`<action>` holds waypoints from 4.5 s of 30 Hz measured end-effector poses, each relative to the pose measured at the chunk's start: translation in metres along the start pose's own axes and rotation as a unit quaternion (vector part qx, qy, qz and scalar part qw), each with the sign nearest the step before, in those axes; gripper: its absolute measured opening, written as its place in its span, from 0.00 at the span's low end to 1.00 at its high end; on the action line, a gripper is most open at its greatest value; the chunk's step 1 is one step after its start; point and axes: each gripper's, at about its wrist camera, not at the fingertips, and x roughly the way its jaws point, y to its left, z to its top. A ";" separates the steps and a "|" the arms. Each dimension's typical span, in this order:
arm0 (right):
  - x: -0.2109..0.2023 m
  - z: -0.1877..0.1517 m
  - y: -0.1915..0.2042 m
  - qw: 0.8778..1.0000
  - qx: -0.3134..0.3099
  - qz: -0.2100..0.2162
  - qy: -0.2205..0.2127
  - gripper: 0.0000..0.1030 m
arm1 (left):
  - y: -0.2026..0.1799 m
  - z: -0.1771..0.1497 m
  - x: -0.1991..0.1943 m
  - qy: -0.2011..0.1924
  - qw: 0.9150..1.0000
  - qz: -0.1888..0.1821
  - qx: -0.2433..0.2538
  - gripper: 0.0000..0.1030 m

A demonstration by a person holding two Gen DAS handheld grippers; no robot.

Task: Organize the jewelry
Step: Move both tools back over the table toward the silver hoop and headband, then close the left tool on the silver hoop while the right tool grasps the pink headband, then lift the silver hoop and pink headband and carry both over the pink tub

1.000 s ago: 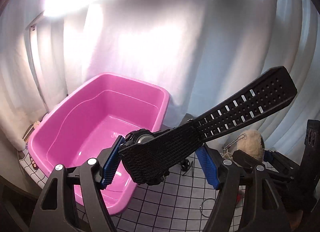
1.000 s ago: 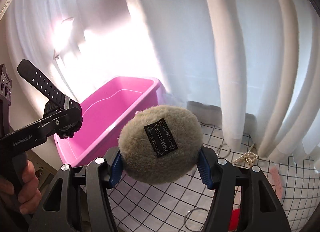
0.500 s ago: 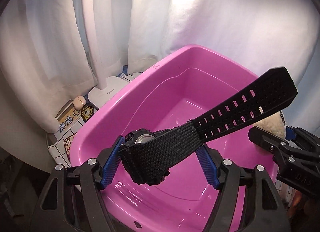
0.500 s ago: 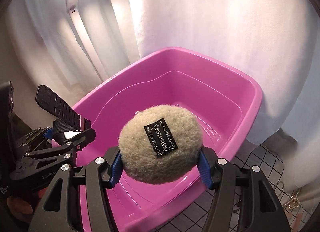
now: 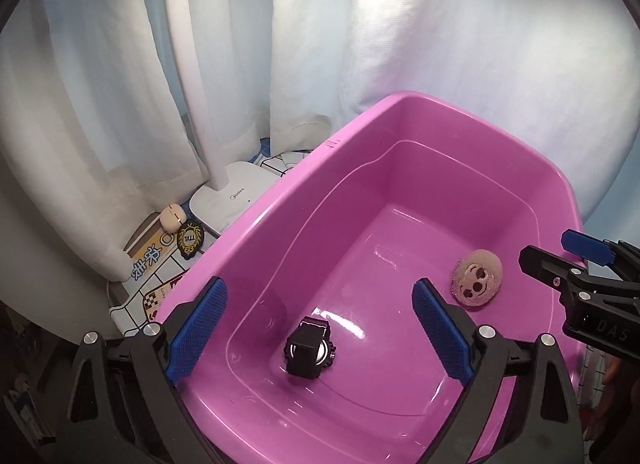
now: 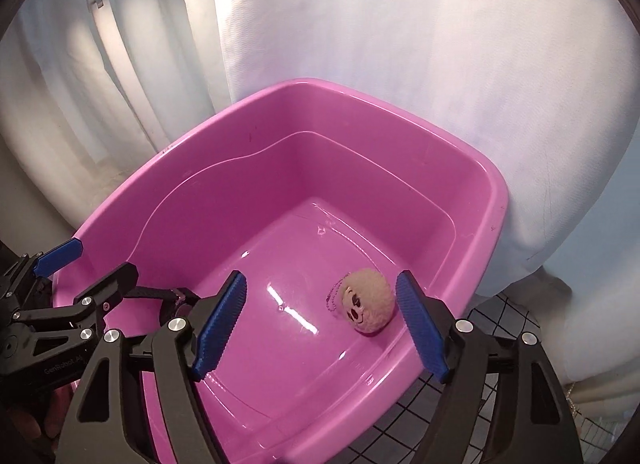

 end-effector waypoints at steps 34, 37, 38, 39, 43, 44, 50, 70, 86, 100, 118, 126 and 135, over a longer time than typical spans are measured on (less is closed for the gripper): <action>-0.191 -0.334 -0.227 0.942 0.310 -0.126 -0.031 0.72 | -0.218 -0.158 -0.080 0.041 0.970 -0.194 0.143 0.93; -0.196 -0.356 -0.247 0.936 0.325 -0.133 -0.022 0.72 | -0.237 -0.180 -0.072 0.060 0.968 -0.190 0.156 0.93; -0.196 -0.362 -0.253 0.935 0.329 -0.133 -0.019 0.72 | -0.242 -0.186 -0.070 0.065 0.967 -0.188 0.159 0.93; -0.196 -0.367 -0.258 0.934 0.332 -0.133 -0.017 0.72 | -0.246 -0.192 -0.068 0.069 0.967 -0.184 0.162 0.93; -0.192 -0.385 -0.277 0.933 0.335 -0.131 -0.005 0.72 | -0.264 -0.215 -0.057 0.087 0.965 -0.174 0.175 0.93; -0.190 -0.387 -0.280 0.933 0.334 -0.132 -0.003 0.72 | -0.268 -0.220 -0.054 0.091 0.965 -0.171 0.178 0.93; -0.171 -0.398 -0.303 0.937 0.326 -0.124 0.014 0.72 | -0.288 -0.249 -0.034 0.120 0.964 -0.155 0.182 0.93; -0.127 -0.396 -0.357 0.941 0.320 -0.109 0.032 0.72 | -0.324 -0.285 -0.001 0.138 0.969 -0.121 0.165 0.93; -0.079 -0.378 -0.380 0.944 0.283 -0.142 0.097 0.72 | -0.331 -0.291 0.002 0.111 0.978 -0.091 0.154 0.95; -0.066 -0.384 -0.375 0.947 0.250 -0.186 0.075 0.92 | -0.329 -0.295 -0.001 0.087 0.984 -0.081 0.131 0.95; -0.070 -0.374 -0.345 0.956 0.219 -0.181 0.069 0.20 | -0.336 -0.295 -0.009 0.086 0.980 -0.103 0.149 0.68; -0.085 -0.374 -0.343 0.960 0.225 -0.163 0.046 0.12 | -0.327 -0.287 -0.014 0.092 0.981 -0.112 0.133 0.68; -0.119 -0.376 -0.351 0.961 0.236 -0.143 0.017 0.12 | -0.316 -0.266 -0.034 0.069 0.981 -0.133 0.124 0.68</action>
